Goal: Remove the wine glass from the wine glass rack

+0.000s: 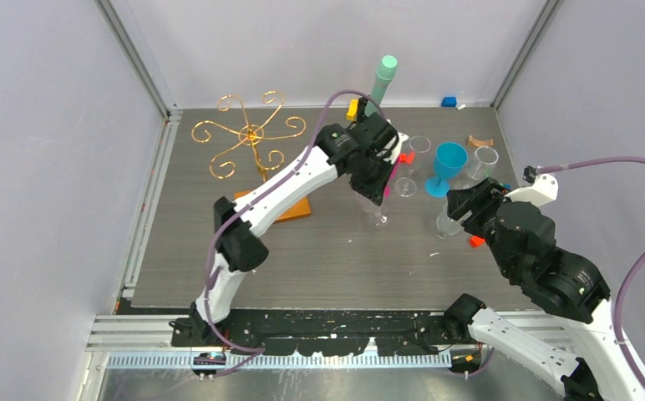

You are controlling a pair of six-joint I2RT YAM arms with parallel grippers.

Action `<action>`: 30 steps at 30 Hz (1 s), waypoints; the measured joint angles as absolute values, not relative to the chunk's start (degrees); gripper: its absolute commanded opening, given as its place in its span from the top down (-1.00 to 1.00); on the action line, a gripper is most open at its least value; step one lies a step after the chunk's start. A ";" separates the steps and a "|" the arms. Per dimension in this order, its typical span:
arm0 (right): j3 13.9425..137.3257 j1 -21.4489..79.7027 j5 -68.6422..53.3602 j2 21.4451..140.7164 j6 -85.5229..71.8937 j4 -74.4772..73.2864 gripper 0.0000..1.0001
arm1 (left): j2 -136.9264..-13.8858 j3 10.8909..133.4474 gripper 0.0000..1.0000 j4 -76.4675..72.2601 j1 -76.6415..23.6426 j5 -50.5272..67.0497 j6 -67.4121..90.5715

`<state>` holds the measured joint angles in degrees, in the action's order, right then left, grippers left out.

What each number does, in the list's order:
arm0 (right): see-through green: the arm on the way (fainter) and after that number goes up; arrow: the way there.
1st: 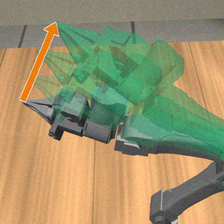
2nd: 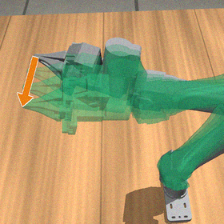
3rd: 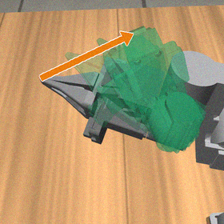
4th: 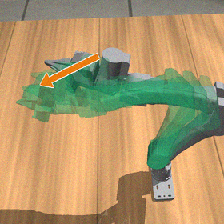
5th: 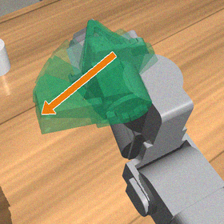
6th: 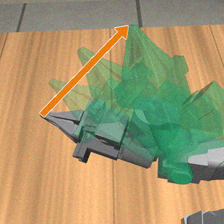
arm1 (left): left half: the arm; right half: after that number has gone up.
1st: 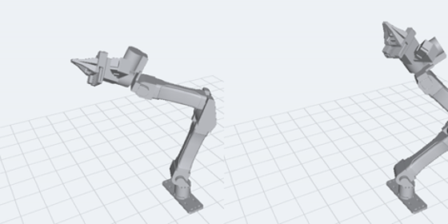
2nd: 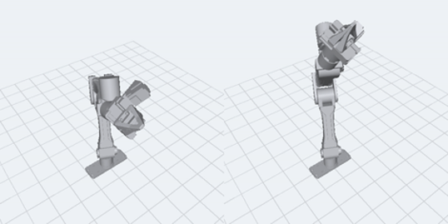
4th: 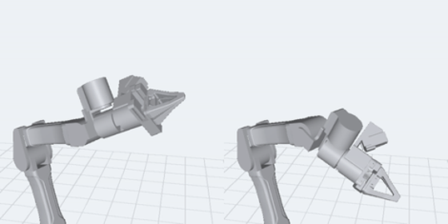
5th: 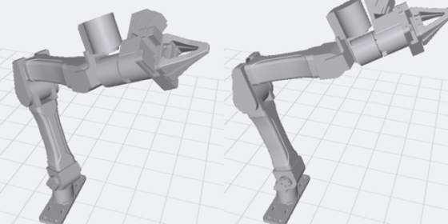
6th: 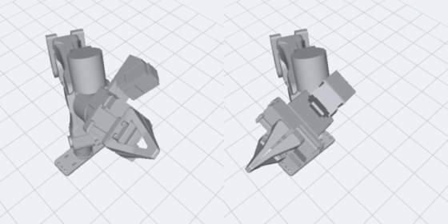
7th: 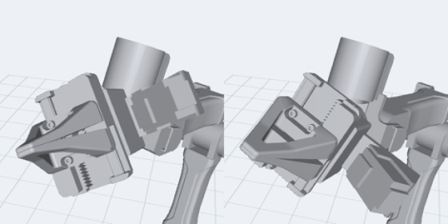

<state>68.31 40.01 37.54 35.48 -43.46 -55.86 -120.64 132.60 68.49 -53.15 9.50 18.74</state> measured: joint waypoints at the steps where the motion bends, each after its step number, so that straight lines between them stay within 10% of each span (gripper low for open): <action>1: 68.31 40.01 37.69 35.44 -43.46 -56.01 -0.28 | -122.26 134.32 1.00 69.10 -53.49 9.21 18.79; 11: 68.29 40.01 38.13 33.98 -43.92 -57.56 -0.27 | -131.35 142.80 0.84 73.21 -55.90 8.40 19.22; 30: 67.16 40.01 38.06 33.95 -44.56 -57.54 -0.27 | -130.63 143.00 -0.12 69.60 -55.92 9.85 17.34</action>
